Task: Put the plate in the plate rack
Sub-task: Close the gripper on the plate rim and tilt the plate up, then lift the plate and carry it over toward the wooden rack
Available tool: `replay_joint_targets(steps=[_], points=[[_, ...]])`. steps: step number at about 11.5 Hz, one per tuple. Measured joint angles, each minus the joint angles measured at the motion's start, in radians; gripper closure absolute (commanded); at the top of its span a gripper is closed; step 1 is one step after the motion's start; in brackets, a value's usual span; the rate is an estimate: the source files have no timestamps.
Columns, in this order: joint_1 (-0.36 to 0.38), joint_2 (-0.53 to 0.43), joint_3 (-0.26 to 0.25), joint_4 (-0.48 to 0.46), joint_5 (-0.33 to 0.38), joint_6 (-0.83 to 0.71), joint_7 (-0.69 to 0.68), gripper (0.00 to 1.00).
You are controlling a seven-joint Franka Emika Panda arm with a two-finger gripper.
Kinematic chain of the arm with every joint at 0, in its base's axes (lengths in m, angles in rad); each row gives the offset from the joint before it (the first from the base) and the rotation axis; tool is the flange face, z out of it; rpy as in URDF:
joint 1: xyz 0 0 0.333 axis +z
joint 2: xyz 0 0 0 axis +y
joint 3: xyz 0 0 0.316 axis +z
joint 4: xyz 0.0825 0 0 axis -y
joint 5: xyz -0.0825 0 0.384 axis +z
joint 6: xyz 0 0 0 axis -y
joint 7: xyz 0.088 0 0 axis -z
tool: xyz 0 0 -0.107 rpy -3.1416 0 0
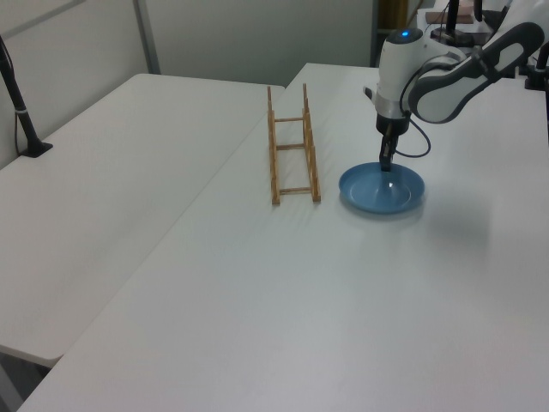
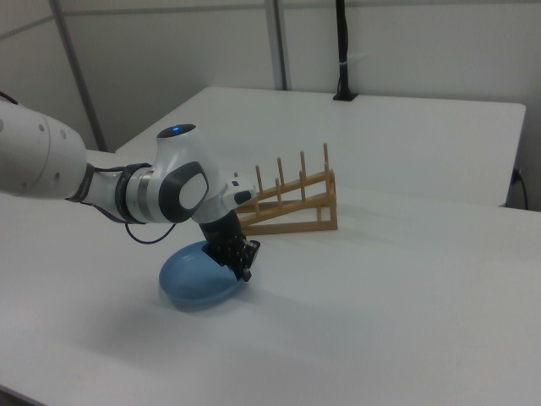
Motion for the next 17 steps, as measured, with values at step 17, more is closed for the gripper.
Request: replay_joint_targets(steps=[17], points=[[0.001, -0.194, 0.044, 0.074, 0.0, -0.031, 0.007, 1.0]])
